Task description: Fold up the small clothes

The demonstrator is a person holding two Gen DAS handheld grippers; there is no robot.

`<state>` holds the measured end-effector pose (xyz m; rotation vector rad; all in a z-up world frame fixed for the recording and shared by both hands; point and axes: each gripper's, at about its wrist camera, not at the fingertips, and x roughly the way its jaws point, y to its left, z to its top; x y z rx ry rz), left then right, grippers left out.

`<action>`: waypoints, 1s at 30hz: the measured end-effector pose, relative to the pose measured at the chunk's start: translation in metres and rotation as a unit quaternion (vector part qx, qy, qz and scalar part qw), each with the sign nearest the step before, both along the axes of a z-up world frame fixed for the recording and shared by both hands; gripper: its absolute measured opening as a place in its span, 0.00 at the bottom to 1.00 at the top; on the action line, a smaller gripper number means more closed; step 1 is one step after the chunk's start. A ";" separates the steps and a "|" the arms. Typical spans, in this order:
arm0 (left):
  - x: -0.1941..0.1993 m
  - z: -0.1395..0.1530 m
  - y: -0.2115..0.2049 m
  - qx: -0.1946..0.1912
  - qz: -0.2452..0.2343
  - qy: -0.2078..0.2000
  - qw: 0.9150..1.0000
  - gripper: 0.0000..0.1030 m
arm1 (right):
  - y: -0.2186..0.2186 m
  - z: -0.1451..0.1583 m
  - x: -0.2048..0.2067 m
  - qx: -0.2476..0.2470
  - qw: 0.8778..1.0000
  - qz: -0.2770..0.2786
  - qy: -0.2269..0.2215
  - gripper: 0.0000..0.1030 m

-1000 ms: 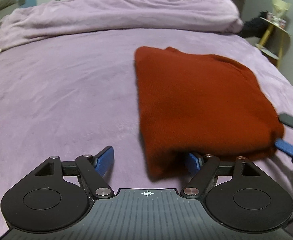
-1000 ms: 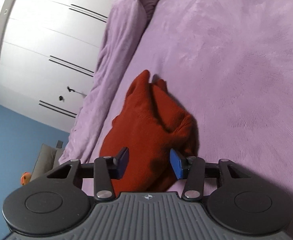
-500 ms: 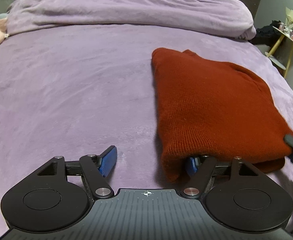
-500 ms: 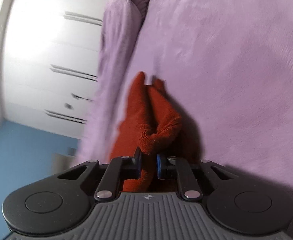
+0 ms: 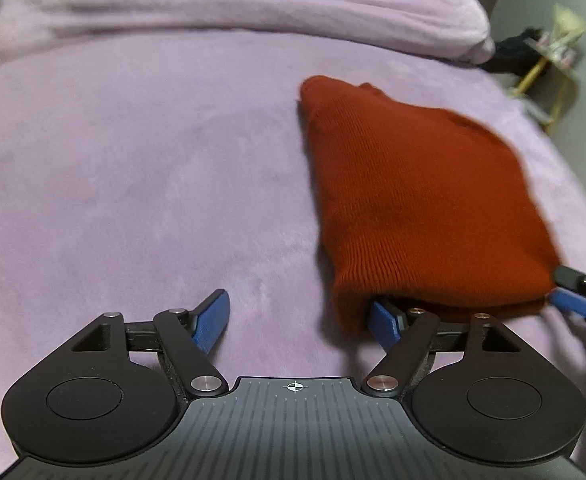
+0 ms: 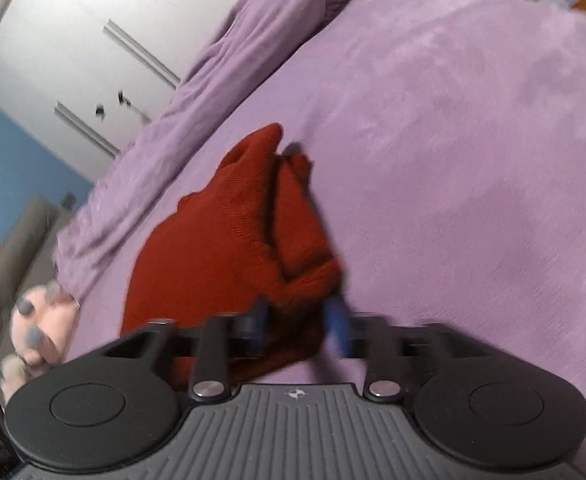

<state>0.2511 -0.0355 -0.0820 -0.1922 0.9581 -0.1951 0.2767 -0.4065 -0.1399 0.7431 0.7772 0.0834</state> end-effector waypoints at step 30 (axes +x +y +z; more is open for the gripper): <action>0.066 0.012 0.044 -0.308 0.007 0.095 0.946 0.44 | 0.041 -0.011 0.093 0.209 0.968 0.137 0.037 0.31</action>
